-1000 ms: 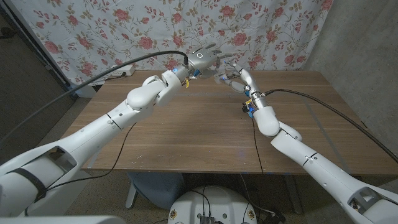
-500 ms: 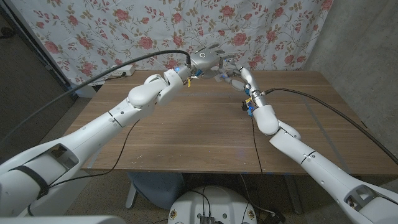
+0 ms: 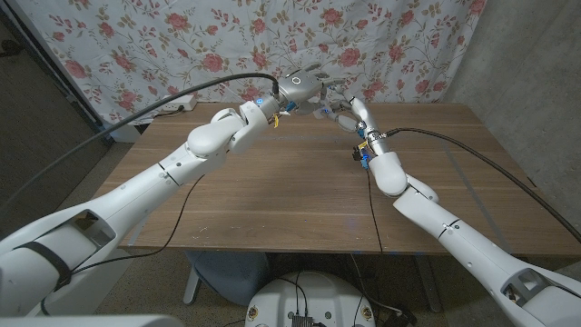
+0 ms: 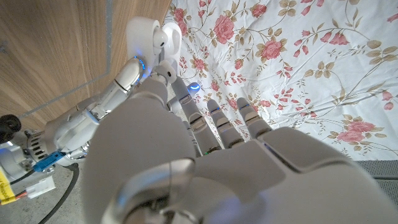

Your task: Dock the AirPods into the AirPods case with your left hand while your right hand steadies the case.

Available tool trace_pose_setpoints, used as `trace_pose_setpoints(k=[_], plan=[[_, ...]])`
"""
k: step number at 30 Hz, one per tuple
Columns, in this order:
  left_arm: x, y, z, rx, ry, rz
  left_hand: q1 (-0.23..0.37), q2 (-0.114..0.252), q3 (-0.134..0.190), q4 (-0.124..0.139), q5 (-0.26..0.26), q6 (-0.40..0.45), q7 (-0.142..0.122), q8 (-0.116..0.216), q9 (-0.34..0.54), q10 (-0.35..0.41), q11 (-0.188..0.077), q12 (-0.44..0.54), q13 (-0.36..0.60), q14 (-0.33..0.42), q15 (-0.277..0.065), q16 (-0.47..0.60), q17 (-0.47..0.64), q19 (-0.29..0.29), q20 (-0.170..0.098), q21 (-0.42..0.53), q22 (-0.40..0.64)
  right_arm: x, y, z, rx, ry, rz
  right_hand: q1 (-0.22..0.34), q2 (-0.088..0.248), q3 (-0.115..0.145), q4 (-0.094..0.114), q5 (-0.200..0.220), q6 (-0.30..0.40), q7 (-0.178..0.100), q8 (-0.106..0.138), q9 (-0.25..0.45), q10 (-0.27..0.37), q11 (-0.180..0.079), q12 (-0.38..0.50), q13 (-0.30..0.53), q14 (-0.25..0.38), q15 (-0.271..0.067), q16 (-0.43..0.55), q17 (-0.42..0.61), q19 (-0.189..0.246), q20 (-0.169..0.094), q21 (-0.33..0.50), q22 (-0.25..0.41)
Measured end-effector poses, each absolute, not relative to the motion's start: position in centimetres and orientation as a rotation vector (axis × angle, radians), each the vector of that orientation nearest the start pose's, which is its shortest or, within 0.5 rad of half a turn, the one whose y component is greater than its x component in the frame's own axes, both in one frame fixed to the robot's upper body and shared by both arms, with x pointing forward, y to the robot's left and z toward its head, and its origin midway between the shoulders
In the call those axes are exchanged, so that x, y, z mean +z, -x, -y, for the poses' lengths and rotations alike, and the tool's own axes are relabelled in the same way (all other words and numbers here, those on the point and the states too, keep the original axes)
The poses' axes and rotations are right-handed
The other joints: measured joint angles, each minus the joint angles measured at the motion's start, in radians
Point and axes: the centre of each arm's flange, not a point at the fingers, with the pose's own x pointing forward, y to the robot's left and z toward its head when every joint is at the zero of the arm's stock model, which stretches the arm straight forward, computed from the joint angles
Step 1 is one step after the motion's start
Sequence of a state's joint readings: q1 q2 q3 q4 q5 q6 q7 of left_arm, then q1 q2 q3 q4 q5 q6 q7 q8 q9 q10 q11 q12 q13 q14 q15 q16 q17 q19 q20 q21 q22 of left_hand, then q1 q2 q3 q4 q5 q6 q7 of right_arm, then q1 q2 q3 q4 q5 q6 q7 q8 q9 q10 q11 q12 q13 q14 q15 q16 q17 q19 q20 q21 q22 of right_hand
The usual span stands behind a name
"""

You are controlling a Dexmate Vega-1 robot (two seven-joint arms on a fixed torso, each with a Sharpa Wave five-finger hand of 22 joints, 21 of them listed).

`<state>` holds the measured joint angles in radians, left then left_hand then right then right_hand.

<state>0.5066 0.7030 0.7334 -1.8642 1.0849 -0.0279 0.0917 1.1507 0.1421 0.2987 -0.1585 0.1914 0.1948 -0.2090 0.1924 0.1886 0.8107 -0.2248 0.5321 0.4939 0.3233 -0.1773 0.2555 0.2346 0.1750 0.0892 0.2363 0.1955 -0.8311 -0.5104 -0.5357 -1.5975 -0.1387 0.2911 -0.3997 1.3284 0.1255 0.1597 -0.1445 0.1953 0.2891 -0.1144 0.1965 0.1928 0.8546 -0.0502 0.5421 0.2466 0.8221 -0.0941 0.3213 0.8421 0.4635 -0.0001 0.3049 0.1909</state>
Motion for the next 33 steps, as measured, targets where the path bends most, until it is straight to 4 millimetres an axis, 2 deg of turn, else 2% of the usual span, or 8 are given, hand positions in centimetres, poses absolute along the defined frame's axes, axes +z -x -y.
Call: trace_pose_setpoints(k=[33], plan=[[13.69,-52.04,-8.78,0.188,-1.846,1.325,0.008,0.0,-0.01,0.004,-0.003,0.002,-0.002,0.0,0.0,0.0,0.0,0.001,0.0,0.0,0.0,0.0,0.005,0.0,0.0,0.0,0.0,3.31,-57.08,15.17,0.074,0.591,1.043,0.001,0.001,0.0,0.0,0.001,0.0,0.0,0.0,0.0,0.0,0.0,0.0,0.007,0.004,0.003,-0.004,0.003,0.0,0.0,-0.006,0.0]])
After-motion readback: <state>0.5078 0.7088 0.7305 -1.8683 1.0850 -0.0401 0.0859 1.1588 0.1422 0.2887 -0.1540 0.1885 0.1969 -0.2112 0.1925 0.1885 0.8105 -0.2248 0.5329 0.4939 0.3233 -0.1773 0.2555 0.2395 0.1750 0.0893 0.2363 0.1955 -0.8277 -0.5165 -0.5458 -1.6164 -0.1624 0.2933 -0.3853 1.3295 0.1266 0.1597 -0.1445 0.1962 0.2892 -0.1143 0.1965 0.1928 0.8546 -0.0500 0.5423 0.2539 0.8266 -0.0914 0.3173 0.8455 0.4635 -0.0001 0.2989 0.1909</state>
